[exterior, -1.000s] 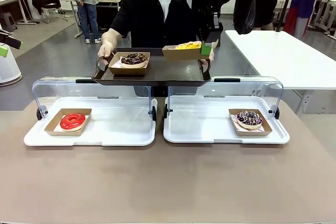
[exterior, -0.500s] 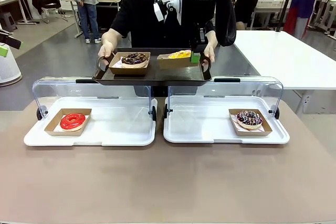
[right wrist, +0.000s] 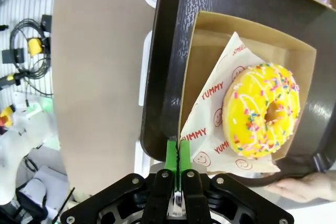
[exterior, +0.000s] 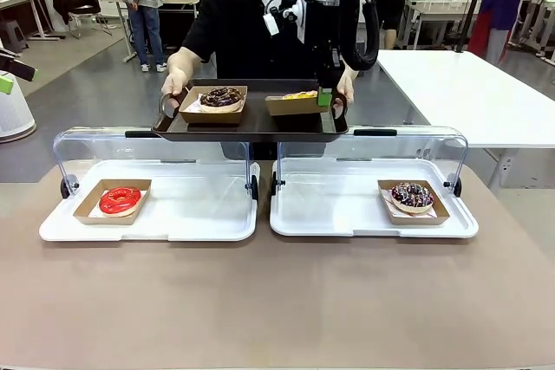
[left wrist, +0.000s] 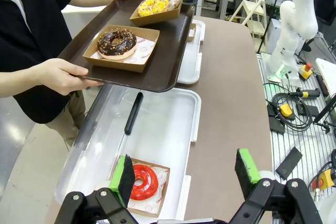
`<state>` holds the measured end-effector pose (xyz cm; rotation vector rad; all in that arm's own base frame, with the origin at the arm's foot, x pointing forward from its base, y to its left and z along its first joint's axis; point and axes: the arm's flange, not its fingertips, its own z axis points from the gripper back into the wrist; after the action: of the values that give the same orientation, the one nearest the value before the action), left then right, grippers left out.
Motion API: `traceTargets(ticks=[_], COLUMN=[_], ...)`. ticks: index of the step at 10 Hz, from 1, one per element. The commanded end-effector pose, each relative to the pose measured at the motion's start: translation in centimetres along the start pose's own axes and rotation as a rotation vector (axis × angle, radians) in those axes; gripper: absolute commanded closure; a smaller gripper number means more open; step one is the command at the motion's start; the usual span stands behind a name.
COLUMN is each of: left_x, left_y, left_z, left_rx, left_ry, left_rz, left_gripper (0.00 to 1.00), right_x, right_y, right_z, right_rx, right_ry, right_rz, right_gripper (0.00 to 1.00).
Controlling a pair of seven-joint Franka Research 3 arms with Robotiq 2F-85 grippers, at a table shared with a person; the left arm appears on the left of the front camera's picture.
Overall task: Provide the desired donut to the person.
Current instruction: Place the picked Paper togo box onto the Handle tray extended by the person.
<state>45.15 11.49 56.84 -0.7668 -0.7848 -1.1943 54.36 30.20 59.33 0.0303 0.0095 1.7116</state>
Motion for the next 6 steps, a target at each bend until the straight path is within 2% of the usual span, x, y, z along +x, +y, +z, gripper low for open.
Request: traceTargets(ticks=[1, 6], left_x=[0.1, 0.1], left_y=[-0.2, -0.2], left_z=[0.1, 0.1], left_rx=[0.001, 0.001], left_ry=[-0.001, -0.001], left_rz=[0.009, 0.009], left_gripper=[0.0, 0.0], right_x=[0.9, 1.0], right_y=[-1.8, -3.1], right_z=[0.8, -0.2], right_rx=[0.038, 0.064], right_ry=[-0.012, -0.008], right_rz=[-0.009, -0.015], right_gripper=[0.97, 0.97])
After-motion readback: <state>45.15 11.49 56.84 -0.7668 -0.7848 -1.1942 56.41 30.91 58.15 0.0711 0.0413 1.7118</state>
